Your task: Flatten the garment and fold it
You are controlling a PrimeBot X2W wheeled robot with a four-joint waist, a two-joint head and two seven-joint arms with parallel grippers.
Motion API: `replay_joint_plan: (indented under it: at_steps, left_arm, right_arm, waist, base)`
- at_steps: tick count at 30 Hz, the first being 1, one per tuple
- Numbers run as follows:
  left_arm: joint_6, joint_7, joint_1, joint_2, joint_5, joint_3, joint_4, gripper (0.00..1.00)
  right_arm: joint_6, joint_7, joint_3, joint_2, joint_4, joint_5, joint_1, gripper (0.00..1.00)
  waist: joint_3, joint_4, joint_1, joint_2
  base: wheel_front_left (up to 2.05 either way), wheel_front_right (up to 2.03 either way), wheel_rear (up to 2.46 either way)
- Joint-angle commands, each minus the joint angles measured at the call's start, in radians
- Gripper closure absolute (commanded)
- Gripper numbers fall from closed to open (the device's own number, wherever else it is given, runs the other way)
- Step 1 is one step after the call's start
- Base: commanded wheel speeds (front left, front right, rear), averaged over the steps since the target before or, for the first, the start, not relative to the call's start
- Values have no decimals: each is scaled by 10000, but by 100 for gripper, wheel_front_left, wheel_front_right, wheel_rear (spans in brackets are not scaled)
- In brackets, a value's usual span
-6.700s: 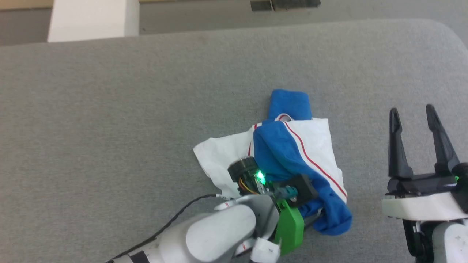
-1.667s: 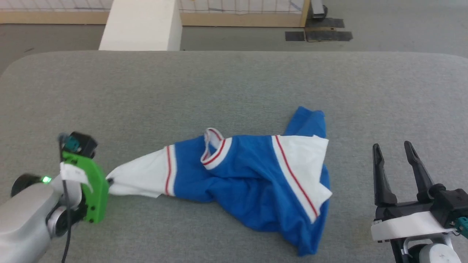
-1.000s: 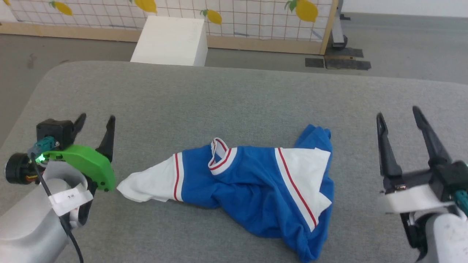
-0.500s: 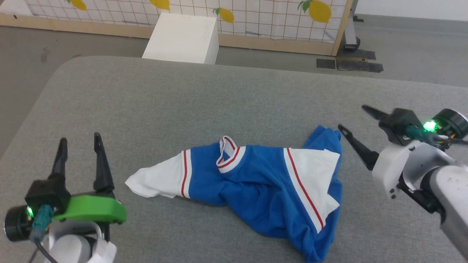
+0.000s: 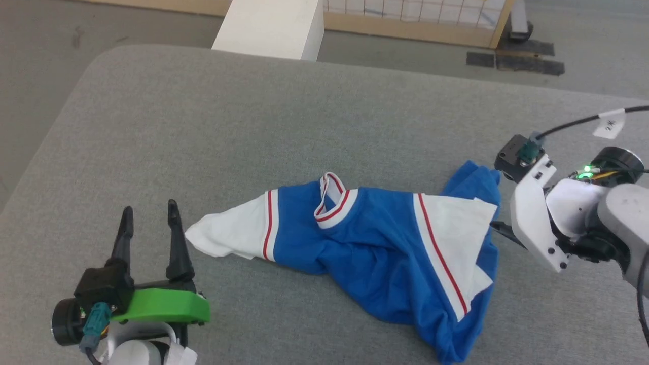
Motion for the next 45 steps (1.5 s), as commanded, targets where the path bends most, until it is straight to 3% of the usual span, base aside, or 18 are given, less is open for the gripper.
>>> replay_joint_plan:
  at_steps: [1,5,13,14,15,16,22,29,34,37,45]
  left_arm:
    - [-183,-35,-32,-168,138,118,56,0]
    - [-549,-35,-179,-457,323,289,259,0]
    - [-800,-35,-434,-604,419,434,498,0]
    - [-791,-35,-437,-606,373,424,515,0]
    - [-776,-35,-427,-607,318,411,538,0]
    - [-759,-35,-415,-608,287,406,552,0]
    - [-752,-35,-166,-610,278,392,702,0]
    - [-778,-36,255,-611,299,418,706,0]
    - [-715,-36,385,-612,241,317,660,0]
    - [-687,-36,393,-612,216,217,650,0]
    - [-683,-36,430,-612,230,86,706,0]
  right_arm:
    - [-15,7,244,193,290,146,-259,0]
    - [-15,-319,787,577,1203,393,-562,0]
    - [-15,-1230,1883,1192,2664,678,-538,0]
    - [-15,-1358,1999,1223,2705,685,-563,16]
    - [-15,-1606,2105,1257,2731,649,-625,78]
    - [-15,-1839,2172,1272,2751,598,-689,100]
    - [-15,-3566,2455,1068,2463,365,-972,100]
    - [-15,-5316,1999,-165,1341,505,-703,100]
    - [-15,-5616,1131,-1378,902,838,471,100]
    - [-15,-5644,697,-1784,995,1098,1511,100]
    - [-15,-5754,-214,-1570,2504,1787,4177,100]
  waist:
    - [391,295,0,-1]
    - [663,496,0,-1]
    - [906,666,0,-1]
    - [904,645,0,-1]
    - [886,598,0,-1]
    - [859,553,0,-1]
    - [365,115,0,-1]
    - [-240,-551,0,-1]
    - [-304,-876,0,-1]
    - [-258,-958,0,-1]
    - [-251,-908,0,-1]
  base:
    - [0,0,0]
    - [0,0,0]
    - [0,0,0]
    - [0,0,0]
    - [0,0,0]
    - [0,0,0]
    - [0,0,0]
    - [0,0,0]
    - [0,0,0]
    - [0,0,0]
    - [0,0,0]
